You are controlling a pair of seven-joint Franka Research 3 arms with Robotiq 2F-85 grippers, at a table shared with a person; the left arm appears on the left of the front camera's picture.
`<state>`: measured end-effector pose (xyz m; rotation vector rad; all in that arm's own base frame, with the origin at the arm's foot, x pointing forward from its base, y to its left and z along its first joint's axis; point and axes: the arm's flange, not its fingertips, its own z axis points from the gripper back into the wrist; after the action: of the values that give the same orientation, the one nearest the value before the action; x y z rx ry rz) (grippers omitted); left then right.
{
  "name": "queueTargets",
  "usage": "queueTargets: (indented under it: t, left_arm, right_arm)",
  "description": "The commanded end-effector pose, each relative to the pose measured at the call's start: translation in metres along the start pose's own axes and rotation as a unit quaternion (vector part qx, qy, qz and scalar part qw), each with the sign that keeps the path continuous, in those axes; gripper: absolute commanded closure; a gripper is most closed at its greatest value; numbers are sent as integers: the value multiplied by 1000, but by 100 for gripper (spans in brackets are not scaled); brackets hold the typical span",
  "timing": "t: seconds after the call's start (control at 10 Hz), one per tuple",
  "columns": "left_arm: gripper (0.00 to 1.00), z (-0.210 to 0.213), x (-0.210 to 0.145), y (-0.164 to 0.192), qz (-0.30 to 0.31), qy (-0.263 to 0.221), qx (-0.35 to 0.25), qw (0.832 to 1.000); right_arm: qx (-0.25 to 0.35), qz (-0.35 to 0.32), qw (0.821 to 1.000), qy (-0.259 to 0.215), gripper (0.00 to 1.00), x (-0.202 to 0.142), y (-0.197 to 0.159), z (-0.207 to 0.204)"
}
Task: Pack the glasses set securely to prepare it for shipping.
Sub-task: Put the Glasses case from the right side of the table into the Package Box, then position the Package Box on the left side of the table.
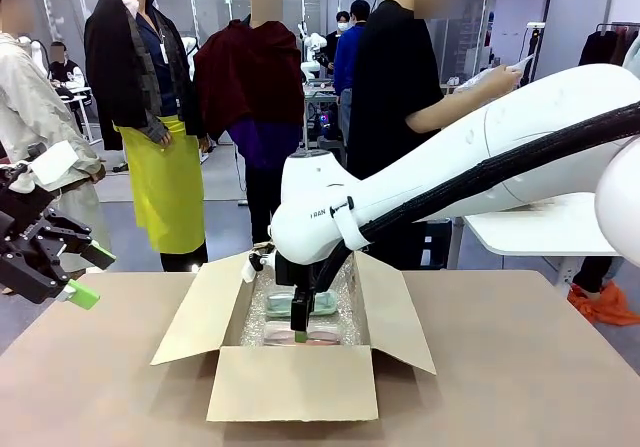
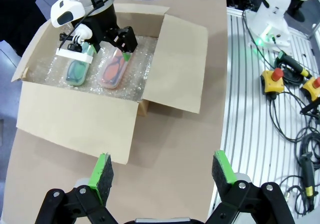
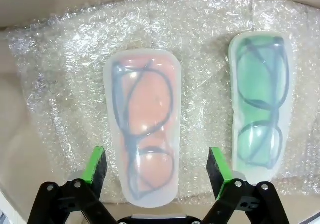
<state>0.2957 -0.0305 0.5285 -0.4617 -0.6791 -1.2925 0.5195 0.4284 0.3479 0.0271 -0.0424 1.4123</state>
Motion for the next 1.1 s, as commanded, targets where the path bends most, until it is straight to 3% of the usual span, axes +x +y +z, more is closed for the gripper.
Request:
queueTargets:
  t: [0.0,1.0]
  left_arm:
    - [0,2,1,0,-2,-13,-7,1000]
    - [0,2,1,0,-2,-13,-7,1000]
  right_arm:
    - [3,1,1000,2,0,1,1,-5]
    - [3,1,1000,2,0,1,1,-5]
